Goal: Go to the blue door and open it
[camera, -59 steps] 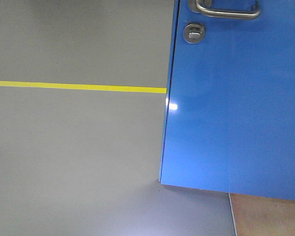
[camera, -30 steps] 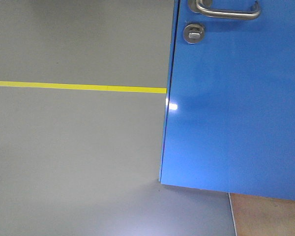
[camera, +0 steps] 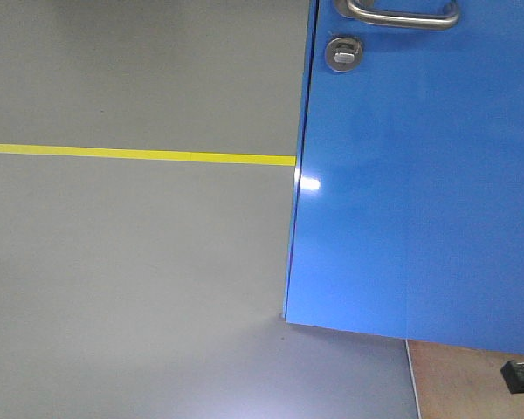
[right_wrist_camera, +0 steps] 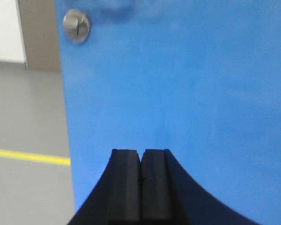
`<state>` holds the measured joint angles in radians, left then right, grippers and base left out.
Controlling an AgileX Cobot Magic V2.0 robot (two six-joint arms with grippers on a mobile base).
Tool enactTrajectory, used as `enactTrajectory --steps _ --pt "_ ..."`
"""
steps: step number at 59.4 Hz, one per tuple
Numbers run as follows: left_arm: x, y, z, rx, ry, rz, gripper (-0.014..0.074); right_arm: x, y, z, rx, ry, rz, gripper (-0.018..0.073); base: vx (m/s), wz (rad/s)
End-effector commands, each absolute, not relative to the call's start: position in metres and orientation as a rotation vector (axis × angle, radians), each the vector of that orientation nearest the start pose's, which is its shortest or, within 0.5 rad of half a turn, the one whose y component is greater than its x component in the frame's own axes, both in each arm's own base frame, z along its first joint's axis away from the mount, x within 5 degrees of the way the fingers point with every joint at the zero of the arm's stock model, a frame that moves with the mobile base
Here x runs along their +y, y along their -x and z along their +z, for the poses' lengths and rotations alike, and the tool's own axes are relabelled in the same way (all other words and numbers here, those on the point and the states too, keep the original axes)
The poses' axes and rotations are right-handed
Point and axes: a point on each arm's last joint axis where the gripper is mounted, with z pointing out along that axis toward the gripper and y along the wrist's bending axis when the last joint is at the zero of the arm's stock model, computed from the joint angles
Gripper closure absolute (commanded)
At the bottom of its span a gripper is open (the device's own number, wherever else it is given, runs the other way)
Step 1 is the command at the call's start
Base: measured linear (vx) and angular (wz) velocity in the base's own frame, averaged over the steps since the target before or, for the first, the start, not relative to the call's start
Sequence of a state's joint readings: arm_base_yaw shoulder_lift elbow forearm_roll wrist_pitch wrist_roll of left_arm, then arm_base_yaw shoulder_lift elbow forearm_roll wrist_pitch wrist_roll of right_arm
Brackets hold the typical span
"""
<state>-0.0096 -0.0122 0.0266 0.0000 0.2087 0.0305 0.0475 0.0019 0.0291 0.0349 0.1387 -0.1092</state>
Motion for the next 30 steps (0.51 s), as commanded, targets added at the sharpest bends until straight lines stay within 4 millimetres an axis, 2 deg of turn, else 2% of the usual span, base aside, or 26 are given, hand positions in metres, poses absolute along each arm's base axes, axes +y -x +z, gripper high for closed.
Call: enactTrajectory --steps 1,30 --pt "-0.0009 -0.0558 0.1922 1.616 -0.035 0.009 0.0526 0.0009 -0.0564 0.1929 1.559 0.084 -0.060 0.0567 0.00 0.00" --pt "-0.0009 -0.0558 0.1923 1.614 -0.035 0.009 0.0526 -0.0007 -0.0565 0.1921 1.571 0.053 -0.073 0.0567 0.00 0.00"
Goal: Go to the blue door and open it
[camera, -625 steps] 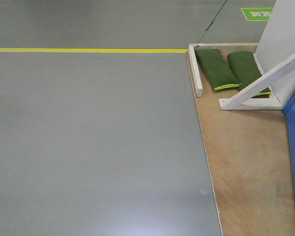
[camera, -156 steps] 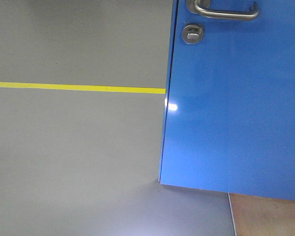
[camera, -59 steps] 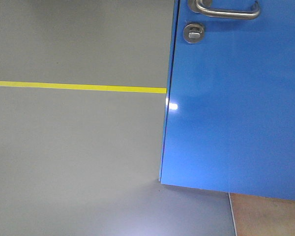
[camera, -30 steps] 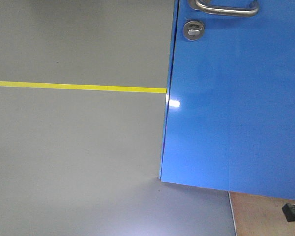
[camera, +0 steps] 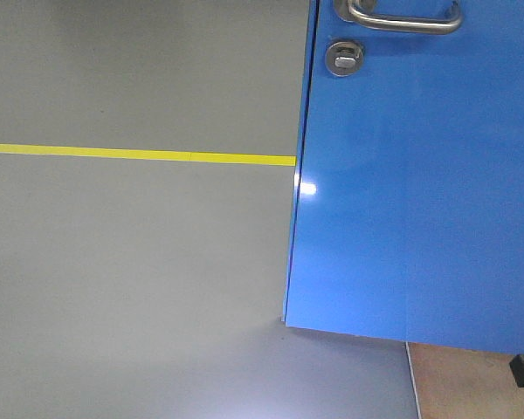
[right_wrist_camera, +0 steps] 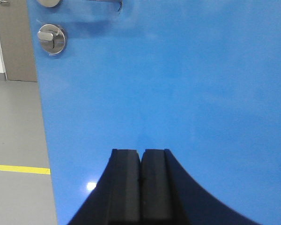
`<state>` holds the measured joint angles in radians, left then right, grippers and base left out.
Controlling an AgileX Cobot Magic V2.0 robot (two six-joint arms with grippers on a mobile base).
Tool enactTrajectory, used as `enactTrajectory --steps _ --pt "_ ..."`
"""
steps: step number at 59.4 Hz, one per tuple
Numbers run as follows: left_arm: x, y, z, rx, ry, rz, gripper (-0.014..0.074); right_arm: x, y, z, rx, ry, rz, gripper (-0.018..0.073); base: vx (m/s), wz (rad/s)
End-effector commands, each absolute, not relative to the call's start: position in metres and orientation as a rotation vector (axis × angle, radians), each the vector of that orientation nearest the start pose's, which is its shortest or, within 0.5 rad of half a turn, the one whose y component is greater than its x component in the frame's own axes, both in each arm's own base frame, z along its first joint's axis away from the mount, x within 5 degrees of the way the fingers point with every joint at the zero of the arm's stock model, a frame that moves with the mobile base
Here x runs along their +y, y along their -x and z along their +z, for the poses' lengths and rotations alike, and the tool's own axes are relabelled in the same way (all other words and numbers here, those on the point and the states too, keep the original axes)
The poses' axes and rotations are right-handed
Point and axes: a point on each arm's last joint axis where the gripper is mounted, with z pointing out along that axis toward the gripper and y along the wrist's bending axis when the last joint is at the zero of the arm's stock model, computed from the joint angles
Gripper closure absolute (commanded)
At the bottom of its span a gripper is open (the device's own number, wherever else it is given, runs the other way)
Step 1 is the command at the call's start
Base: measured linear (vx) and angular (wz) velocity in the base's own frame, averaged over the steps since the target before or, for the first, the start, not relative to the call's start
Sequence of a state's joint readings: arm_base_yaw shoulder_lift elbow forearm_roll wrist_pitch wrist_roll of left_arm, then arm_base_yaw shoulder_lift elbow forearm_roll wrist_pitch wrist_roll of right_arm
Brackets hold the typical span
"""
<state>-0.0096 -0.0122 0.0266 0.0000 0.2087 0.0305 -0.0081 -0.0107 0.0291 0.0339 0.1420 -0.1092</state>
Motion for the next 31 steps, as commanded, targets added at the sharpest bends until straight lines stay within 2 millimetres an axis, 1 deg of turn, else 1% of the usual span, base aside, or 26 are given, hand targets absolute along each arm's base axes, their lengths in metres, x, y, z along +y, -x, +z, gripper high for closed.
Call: enactTrajectory --steps 1,31 --pt "-0.0009 -0.0558 0.1923 1.614 -0.035 0.009 0.0526 -0.0007 -0.0565 0.1921 1.571 0.053 -0.073 0.0567 0.00 0.00" --pt "-0.0009 -0.0558 0.1923 1.614 -0.035 0.009 0.0526 -0.0007 -0.0565 0.1921 1.571 0.053 -0.073 0.0567 0.00 0.00"
